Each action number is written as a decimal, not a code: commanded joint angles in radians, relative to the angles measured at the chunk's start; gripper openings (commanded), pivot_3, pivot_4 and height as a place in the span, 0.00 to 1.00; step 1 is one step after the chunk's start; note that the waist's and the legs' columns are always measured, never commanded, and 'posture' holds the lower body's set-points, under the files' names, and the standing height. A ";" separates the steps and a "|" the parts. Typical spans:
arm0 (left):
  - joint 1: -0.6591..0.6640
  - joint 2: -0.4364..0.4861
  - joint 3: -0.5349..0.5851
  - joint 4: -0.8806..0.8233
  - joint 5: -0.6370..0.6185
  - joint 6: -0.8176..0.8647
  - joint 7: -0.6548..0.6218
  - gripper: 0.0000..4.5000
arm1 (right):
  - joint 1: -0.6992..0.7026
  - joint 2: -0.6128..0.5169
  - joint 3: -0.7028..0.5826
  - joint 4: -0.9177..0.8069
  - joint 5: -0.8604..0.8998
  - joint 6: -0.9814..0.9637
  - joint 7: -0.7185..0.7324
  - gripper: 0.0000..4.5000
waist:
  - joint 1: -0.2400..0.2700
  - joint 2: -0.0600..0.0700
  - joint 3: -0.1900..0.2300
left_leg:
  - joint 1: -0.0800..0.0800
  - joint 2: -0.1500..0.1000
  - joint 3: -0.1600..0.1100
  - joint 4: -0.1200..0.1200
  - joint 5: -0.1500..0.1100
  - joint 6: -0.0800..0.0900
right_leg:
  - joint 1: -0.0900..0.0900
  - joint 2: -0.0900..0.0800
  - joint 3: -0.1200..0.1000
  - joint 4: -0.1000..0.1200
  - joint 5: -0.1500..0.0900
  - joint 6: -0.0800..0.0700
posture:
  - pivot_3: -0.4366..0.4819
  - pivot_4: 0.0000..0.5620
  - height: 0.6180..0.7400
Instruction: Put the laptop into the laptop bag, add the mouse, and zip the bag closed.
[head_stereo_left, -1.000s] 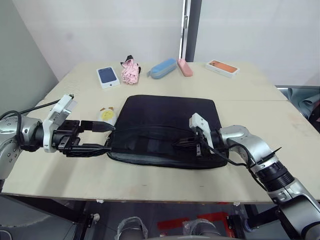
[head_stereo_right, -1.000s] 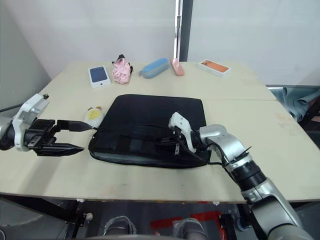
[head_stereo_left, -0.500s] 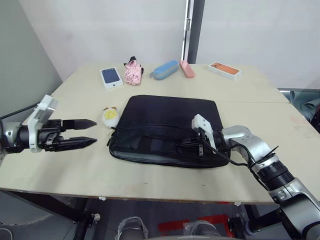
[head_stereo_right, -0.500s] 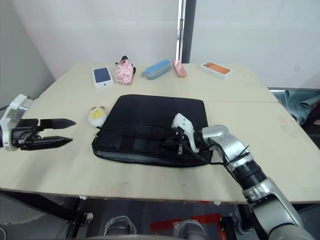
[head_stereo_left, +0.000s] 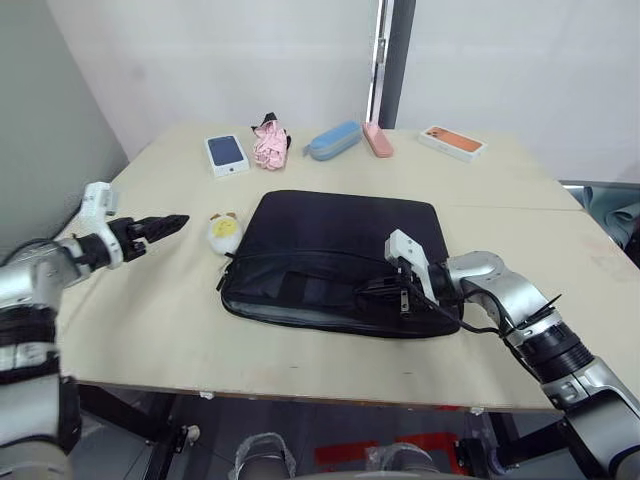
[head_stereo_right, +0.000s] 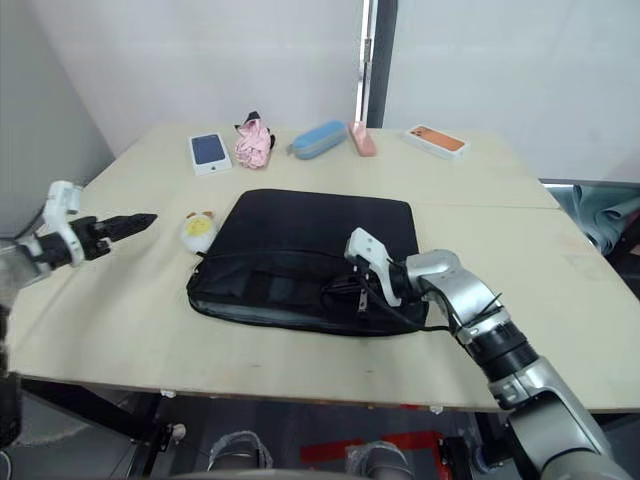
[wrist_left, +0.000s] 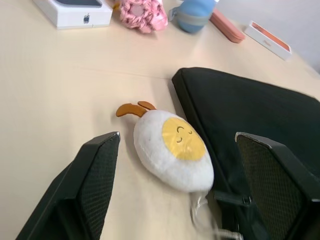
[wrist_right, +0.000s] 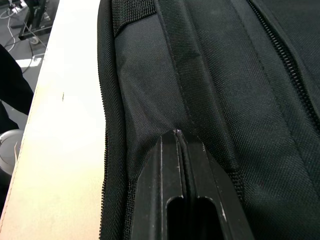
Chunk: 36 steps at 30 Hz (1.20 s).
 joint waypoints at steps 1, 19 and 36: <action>-0.111 -0.040 -0.040 0.152 0.071 -0.009 0.046 0.86 | 0.029 -0.017 -0.002 0.001 -0.033 0.031 -0.025 0.02 | 0.001 0.000 0.000 | 0.000 0.000 0.000 0.000 0.000 0.000 | 0.000 0.000 0.000 -0.001 0.000 0.000 | 0.48 0.27 1.00; -0.257 -0.114 -0.095 0.384 0.208 -0.064 -0.022 0.13 | 0.131 -0.030 -0.063 -0.140 -0.005 0.109 -0.093 0.00 | 0.006 0.000 0.000 | -0.001 0.000 -0.003 -0.008 0.001 -0.003 | 0.003 0.000 -0.004 -0.011 0.000 0.000 | 0.48 0.27 1.00; 0.267 0.179 -0.171 -0.476 0.174 -0.012 -0.315 0.01 | 0.110 -0.031 -0.056 -0.096 -0.023 0.093 -0.088 0.00 | -0.003 0.002 0.002 | 0.000 0.000 -0.002 -0.012 0.000 -0.002 | 0.002 0.000 -0.004 -0.014 0.000 0.001 | 0.48 0.27 1.00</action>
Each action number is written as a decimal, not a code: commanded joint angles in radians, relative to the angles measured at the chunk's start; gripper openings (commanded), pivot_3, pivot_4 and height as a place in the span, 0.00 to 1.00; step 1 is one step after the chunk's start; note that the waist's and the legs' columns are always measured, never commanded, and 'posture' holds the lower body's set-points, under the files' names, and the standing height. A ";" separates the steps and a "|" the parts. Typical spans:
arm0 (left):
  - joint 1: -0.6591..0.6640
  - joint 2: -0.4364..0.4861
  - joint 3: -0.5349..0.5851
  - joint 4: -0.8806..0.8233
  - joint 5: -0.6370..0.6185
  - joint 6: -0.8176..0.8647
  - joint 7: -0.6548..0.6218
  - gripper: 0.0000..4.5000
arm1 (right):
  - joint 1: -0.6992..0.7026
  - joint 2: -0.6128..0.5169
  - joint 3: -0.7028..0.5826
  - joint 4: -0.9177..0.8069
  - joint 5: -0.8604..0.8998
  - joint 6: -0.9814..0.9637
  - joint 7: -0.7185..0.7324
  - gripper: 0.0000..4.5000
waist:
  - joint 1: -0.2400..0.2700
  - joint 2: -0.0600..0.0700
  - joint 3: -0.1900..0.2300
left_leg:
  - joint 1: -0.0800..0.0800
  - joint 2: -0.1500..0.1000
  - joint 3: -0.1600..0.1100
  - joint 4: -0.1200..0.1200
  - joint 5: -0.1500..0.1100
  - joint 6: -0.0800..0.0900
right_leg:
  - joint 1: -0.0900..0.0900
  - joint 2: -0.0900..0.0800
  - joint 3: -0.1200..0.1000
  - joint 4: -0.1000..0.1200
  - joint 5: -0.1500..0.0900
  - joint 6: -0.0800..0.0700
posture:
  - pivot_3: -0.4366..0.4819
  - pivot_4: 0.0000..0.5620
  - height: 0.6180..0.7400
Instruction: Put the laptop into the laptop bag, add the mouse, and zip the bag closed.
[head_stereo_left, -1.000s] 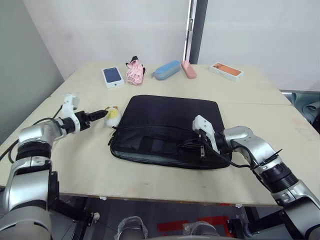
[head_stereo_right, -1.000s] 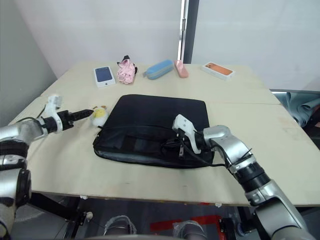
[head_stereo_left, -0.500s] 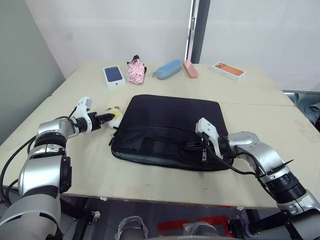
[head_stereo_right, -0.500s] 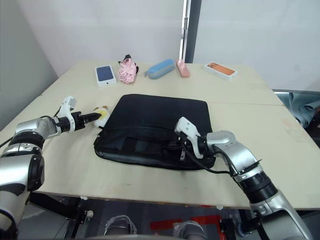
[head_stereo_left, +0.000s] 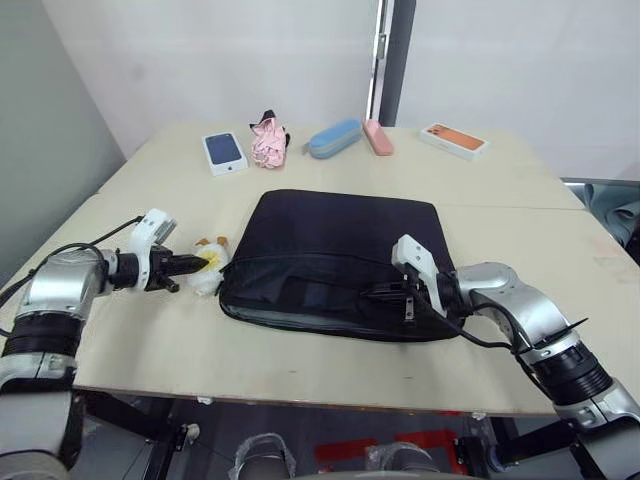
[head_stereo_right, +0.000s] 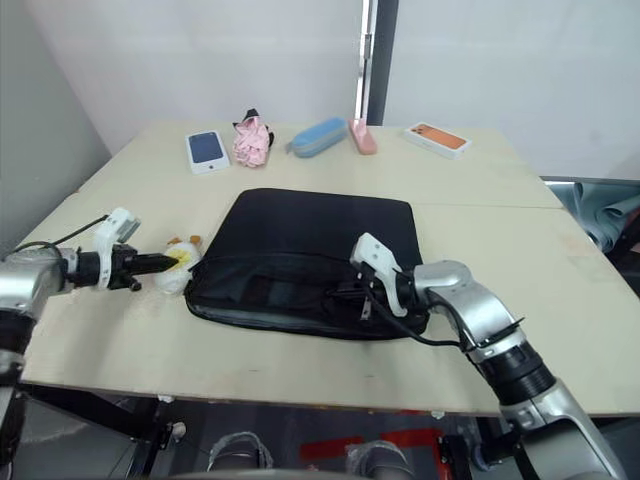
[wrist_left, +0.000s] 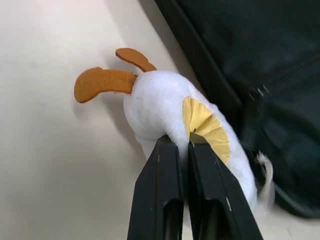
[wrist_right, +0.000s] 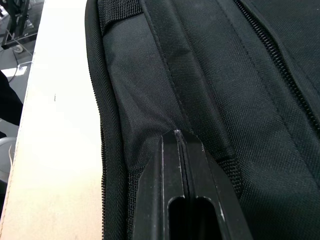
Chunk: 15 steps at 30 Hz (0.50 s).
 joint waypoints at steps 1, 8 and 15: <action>0.071 0.088 0.047 -0.150 -0.041 -0.001 -0.068 0.01 | 0.009 -0.019 0.008 0.044 -0.033 0.013 -0.014 0.00 | 0.001 0.000 0.000 | 0.000 0.000 0.000 0.000 0.000 0.000 | 0.000 0.000 0.000 0.000 0.000 0.000 | 0.48 0.27 1.00; 0.283 0.234 0.091 -0.275 -0.035 -0.109 -0.171 0.01 | -0.004 -0.017 0.009 0.063 -0.032 0.007 -0.004 0.00 | -0.010 0.000 0.000 | 0.001 0.000 0.003 -0.004 0.000 0.000 | -0.001 0.000 0.002 -0.002 0.000 0.000 | 0.48 0.27 1.00; 0.418 0.257 0.129 -0.379 -0.069 -0.136 -0.201 0.01 | -0.018 -0.009 0.018 0.077 -0.032 0.000 0.004 0.00 | -0.025 0.000 0.000 | 0.000 0.000 0.005 -0.012 0.000 0.000 | -0.003 0.001 0.002 -0.009 0.000 0.001 | 0.48 0.27 1.00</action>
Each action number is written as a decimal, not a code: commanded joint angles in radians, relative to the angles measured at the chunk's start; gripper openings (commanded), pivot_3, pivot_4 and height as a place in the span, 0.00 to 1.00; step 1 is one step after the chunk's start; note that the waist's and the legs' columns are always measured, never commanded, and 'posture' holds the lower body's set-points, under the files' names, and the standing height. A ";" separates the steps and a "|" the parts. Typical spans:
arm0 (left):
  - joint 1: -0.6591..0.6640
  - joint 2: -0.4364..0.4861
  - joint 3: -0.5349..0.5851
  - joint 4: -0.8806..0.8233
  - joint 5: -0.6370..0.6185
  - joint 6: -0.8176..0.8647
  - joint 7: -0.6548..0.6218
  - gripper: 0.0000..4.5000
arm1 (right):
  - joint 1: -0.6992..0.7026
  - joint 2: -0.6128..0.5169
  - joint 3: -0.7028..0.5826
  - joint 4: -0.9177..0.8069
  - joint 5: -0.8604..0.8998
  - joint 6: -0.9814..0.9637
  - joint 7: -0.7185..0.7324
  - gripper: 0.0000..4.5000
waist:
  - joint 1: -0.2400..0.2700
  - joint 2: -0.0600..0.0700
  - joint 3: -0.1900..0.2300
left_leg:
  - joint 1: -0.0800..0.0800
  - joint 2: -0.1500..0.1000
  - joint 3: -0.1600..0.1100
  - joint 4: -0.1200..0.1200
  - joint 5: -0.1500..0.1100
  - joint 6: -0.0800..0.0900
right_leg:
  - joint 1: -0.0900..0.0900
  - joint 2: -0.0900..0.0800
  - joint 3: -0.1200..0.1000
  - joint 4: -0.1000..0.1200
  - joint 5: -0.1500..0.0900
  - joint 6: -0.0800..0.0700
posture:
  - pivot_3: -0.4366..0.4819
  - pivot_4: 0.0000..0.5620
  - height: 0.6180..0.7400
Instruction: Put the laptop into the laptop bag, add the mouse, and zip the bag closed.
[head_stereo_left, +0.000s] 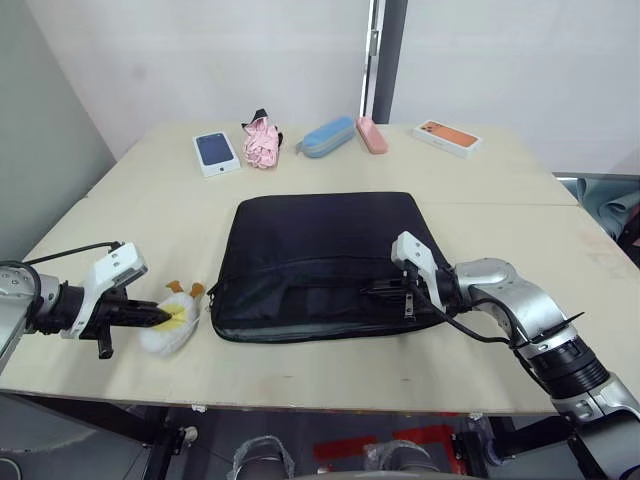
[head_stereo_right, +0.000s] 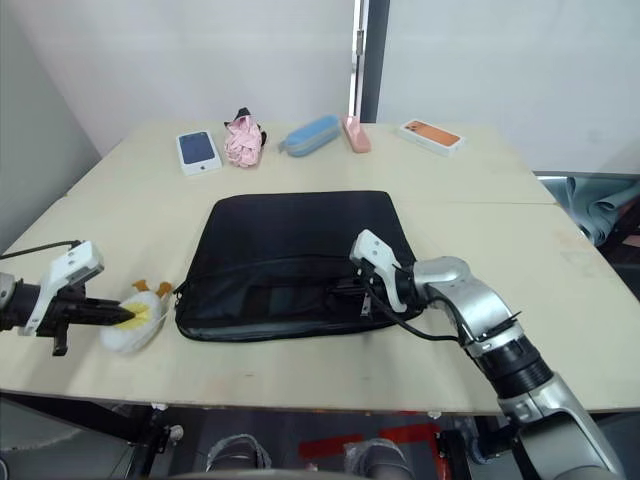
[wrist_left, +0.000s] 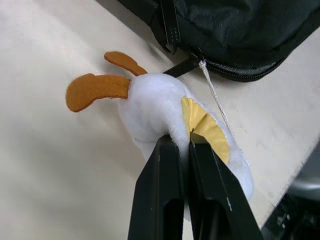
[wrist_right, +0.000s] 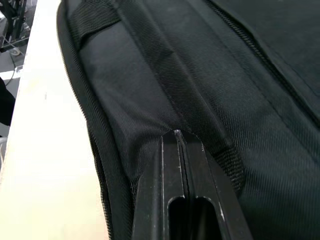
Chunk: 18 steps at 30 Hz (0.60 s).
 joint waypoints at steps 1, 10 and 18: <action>0.017 0.003 0.041 -0.079 -0.038 0.007 0.000 0.01 | 0.010 -0.010 0.014 0.047 -0.032 0.011 -0.009 0.00 | -0.001 0.000 0.000 | 0.000 0.000 0.000 0.000 0.000 0.000 | 0.000 0.000 0.000 0.000 0.000 0.000 | 0.48 0.27 1.00; -0.047 -0.097 0.004 -0.097 -0.034 0.063 0.142 0.01 | 0.003 -0.010 0.018 0.045 -0.026 0.010 0.003 0.00 | 0.002 0.000 0.000 | 0.001 0.000 0.001 0.001 0.000 0.000 | 0.000 0.000 0.001 0.003 0.000 0.000 | 0.48 0.27 1.00; -0.193 -0.145 -0.043 0.037 0.025 0.029 0.229 0.01 | -0.061 0.042 0.030 0.004 0.007 0.037 0.026 0.00 | -0.003 0.000 0.000 | 0.001 0.000 0.001 0.003 0.000 0.000 | 0.000 0.000 0.001 0.005 0.000 0.000 | 0.48 0.27 1.00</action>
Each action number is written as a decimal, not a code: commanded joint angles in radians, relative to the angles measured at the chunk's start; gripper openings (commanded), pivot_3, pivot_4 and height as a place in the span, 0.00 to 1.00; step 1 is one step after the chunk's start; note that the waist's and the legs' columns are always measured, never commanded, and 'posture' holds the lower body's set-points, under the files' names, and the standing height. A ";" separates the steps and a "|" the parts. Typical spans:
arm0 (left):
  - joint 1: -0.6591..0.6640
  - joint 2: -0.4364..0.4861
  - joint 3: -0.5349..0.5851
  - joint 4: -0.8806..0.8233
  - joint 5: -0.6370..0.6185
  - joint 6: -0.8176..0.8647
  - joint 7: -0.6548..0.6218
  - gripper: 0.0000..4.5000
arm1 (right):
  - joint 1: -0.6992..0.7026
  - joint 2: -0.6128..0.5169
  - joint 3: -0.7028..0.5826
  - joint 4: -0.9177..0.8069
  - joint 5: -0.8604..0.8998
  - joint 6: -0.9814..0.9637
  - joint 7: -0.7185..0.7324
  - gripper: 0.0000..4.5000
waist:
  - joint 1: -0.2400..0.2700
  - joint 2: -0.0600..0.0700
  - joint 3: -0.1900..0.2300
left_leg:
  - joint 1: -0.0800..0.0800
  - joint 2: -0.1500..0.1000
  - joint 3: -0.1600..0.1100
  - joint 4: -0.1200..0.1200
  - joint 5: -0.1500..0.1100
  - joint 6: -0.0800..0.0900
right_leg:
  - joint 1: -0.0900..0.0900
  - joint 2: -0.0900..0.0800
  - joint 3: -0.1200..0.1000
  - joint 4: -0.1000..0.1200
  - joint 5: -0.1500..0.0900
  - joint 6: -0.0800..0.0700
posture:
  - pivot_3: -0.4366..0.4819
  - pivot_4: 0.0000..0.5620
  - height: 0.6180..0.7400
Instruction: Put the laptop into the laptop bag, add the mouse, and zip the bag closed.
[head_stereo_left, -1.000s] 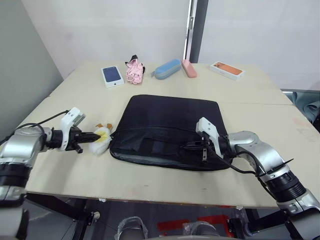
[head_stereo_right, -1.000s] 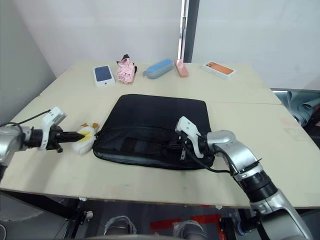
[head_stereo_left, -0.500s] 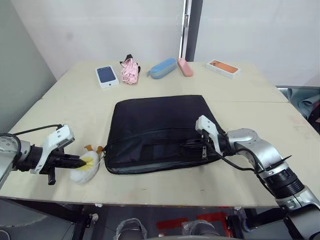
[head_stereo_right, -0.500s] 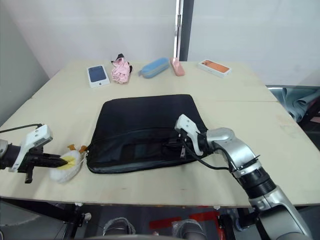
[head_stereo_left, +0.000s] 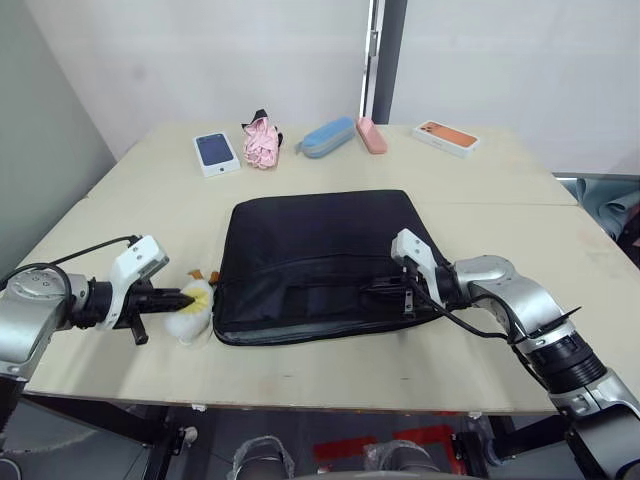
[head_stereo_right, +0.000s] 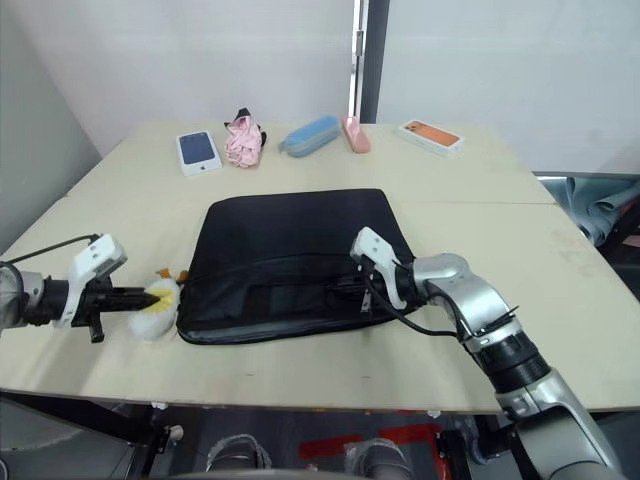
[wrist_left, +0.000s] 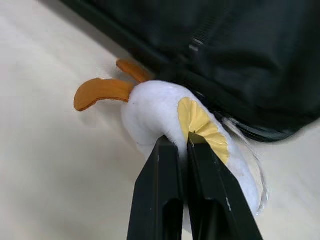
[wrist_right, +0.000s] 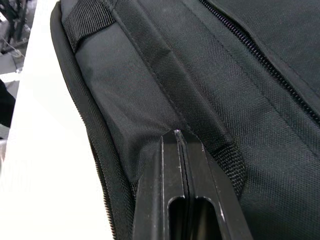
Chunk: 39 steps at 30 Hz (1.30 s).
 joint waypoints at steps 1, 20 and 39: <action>-0.068 -0.015 -0.017 0.058 0.035 -0.039 0.039 0.01 | -0.040 0.029 0.030 -0.001 -0.008 0.006 0.005 0.00 | -0.006 0.000 0.000 | 0.000 0.000 0.000 0.000 0.000 0.000 | 0.000 0.000 0.000 0.000 0.000 0.000 | 0.48 0.27 1.00; -0.407 -0.131 -0.076 0.394 0.169 -0.139 0.206 0.01 | -0.202 0.113 0.110 0.319 -0.197 -0.201 -0.004 0.00 | -0.012 0.000 0.000 | -0.002 0.000 -0.001 0.004 0.001 -0.002 | -0.001 0.000 0.000 0.004 0.000 0.000 | 0.48 0.27 1.00; 0.073 0.134 0.108 -0.066 -0.046 0.039 -0.093 0.01 | -0.154 0.127 0.095 0.446 -0.242 -0.276 0.006 0.00 | -0.006 -0.002 -0.002 | 0.001 0.000 -0.001 0.007 0.000 0.000 | 0.002 -0.001 -0.001 0.006 0.001 -0.001 | 0.48 0.27 1.00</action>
